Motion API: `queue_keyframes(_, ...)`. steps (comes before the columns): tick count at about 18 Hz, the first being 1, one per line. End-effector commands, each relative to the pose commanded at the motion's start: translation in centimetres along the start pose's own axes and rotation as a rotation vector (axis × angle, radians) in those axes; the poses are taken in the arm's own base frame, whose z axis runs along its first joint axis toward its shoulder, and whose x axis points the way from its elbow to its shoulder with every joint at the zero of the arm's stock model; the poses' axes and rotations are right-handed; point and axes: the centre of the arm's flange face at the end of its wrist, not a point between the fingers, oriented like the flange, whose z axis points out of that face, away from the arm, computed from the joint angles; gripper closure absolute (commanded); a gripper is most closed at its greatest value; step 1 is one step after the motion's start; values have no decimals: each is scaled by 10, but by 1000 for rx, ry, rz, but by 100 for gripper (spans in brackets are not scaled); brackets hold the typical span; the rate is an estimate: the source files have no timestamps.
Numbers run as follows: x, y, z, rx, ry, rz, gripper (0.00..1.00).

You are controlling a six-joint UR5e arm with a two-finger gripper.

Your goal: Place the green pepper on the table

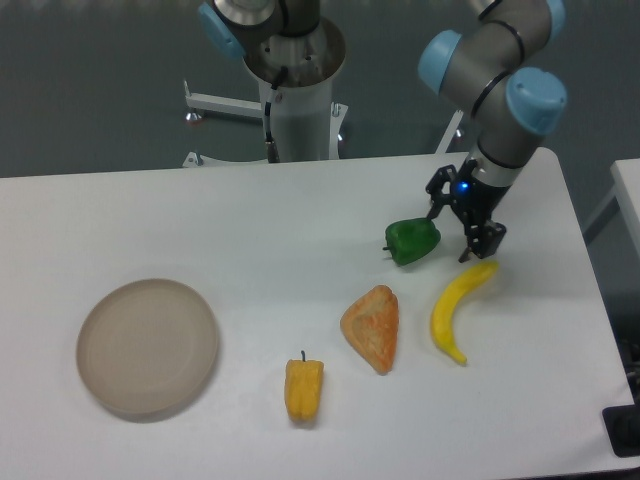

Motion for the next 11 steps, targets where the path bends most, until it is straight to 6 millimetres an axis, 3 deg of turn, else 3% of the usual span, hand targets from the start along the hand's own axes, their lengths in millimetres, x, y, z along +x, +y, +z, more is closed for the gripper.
queue_keyframes(3,-9,-13,-10,-6,-29,-42,0)
queue_keyframes(7,-39,-40,-16,-43,-88,-88,0)
queue_keyframes(11,-66,-74,-6,-126,-113,-69,0)
